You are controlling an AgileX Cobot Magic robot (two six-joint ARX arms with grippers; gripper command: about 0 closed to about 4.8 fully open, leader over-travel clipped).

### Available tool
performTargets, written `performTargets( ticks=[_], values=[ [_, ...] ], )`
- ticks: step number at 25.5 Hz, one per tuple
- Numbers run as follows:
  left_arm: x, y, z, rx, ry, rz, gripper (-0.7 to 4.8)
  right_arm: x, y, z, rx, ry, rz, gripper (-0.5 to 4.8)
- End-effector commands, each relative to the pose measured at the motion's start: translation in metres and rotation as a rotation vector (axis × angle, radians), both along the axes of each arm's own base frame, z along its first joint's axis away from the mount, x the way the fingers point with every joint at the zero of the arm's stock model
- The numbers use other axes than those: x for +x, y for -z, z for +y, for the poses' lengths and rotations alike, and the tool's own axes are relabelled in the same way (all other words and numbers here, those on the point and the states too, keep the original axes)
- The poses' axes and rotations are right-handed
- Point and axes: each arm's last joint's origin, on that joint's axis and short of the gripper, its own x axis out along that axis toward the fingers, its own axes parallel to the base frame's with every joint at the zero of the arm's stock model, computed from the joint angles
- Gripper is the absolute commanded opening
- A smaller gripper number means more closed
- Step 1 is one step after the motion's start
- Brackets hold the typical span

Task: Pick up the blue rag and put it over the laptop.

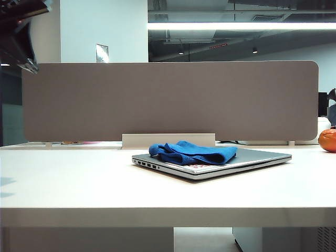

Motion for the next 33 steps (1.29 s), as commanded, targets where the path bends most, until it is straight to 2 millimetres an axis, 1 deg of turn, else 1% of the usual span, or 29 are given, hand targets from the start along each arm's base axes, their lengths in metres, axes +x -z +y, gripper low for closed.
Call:
performTargets(
  ticks=[1, 4, 8, 12, 13, 19, 22, 24, 25, 28, 31, 33],
  values=[
    [-0.006, -0.003, 0.001, -0.006, -0.004, -0.030, -0.06, 0.001, 0.000, -0.003, -0.152, 0.078, -0.037, -0.01],
    [-0.010, -0.005, 0.002, -0.010, -0.001, -0.033, -0.06, 0.001, 0.000, -0.005, -0.226, 0.140, -0.041, -0.01],
    [-0.017, -0.007, 0.003, -0.019, 0.001, -0.025, -0.06, 0.001, 0.000, -0.007, -0.253, 0.216, -0.034, -0.01],
    [-0.028, -0.012, 0.005, -0.019, 0.004, -0.051, -0.06, 0.001, 0.000, -0.009, -0.264, 0.295, -0.025, -0.01],
    [-0.034, -0.013, 0.006, -0.019, 0.004, -0.072, -0.06, 0.001, 0.000, -0.010, -0.265, 0.310, -0.023, -0.01],
    [-0.059, -0.012, 0.012, -0.026, -0.004, -0.157, -0.06, 0.000, 0.002, -0.009, -0.267, 0.300, -0.005, -0.01],
    [-0.075, -0.002, 0.015, -0.017, -0.026, -0.186, -0.06, 0.000, 0.006, -0.009, -0.275, 0.292, 0.041, -0.01],
    [-0.084, 0.005, 0.018, -0.002, -0.055, -0.204, -0.06, 0.000, 0.006, -0.009, -0.274, 0.281, 0.039, -0.01],
    [-0.089, 0.008, 0.019, -0.004, -0.059, -0.225, -0.06, 0.000, 0.006, -0.008, -0.269, 0.249, 0.039, -0.01],
    [-0.097, 0.009, 0.021, -0.011, -0.060, -0.257, -0.06, 0.000, 0.007, -0.006, -0.261, 0.187, 0.039, 0.00],
    [-0.102, 0.008, 0.022, -0.012, -0.059, -0.280, -0.06, 0.000, 0.007, -0.006, -0.260, 0.187, 0.039, 0.00],
    [-0.108, 0.013, 0.023, -0.015, -0.059, -0.293, -0.06, 0.000, 0.007, -0.006, -0.260, 0.187, 0.039, 0.00]
  ],
)
